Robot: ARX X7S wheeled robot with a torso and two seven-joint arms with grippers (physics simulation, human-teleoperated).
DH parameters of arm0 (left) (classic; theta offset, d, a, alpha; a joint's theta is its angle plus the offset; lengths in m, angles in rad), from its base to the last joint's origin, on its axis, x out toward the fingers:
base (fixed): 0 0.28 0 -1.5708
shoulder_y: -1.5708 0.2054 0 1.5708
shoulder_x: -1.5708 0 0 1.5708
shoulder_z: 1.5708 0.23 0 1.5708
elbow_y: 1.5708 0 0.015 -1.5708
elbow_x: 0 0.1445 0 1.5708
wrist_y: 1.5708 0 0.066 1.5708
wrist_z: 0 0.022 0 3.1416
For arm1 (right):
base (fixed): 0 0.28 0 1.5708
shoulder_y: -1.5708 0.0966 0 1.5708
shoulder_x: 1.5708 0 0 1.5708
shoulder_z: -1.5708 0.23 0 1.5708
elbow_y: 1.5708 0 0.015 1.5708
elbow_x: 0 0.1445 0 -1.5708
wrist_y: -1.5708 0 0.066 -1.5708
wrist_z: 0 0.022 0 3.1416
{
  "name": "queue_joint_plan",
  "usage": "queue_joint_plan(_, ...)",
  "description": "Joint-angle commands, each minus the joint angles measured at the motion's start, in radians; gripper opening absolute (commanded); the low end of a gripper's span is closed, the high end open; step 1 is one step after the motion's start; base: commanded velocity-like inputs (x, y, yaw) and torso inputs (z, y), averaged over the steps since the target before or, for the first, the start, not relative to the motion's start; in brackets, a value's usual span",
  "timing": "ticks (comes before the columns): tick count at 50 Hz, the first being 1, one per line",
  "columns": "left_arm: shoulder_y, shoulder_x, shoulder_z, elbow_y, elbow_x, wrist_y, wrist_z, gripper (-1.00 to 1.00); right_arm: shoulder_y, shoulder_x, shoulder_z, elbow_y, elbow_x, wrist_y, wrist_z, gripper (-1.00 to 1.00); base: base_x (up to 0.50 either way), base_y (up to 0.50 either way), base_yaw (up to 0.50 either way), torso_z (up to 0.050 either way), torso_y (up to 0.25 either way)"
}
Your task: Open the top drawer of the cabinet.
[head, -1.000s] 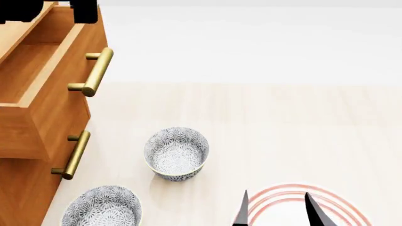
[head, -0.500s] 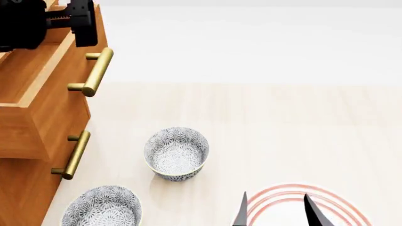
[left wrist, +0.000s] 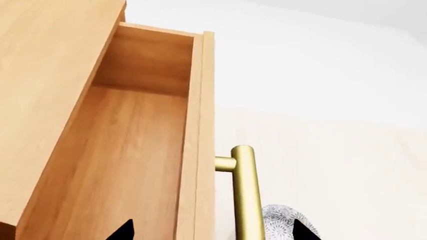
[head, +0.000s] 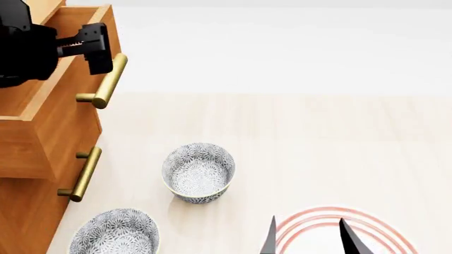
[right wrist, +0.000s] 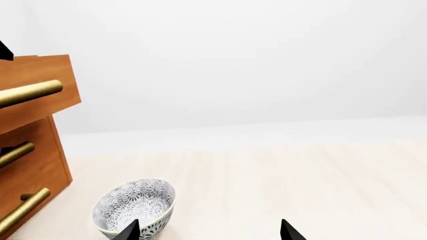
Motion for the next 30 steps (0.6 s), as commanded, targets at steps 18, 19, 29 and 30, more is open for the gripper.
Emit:
queue_joint_plan(18, 0.028, 0.058, -0.064, 0.0, 0.003, -0.003, 0.008, 1.0, -0.015, 0.012, 0.002, 0.006, 0.004, -0.021, -0.003, 1.0, 0.0, 0.0, 0.0, 0.0, 0.0)
queue_joint_plan(19, 0.031, 0.06, -0.063, 0.0, 0.004, -0.002, 0.01, 1.0, -0.015, 0.013, 0.003, 0.006, 0.006, -0.021, -0.003, 1.0, 0.0, 0.0, 0.0, 0.0, 0.0)
queue_joint_plan(29, 0.041, 0.071, -0.086, 0.0, -0.01, -0.003, 0.012, 1.0, -0.019, 0.011, -0.005, 0.022, 0.0, -0.033, -0.008, 1.0, 0.0, 0.0, 0.0, 0.0, 0.0)
queue_joint_plan(30, 0.043, 0.073, -0.087, 0.0, -0.01, -0.001, 0.011, 1.0, -0.02, 0.011, -0.005, 0.023, 0.0, -0.034, -0.009, 1.0, 0.0, 0.0, 0.0, 0.0, 0.0)
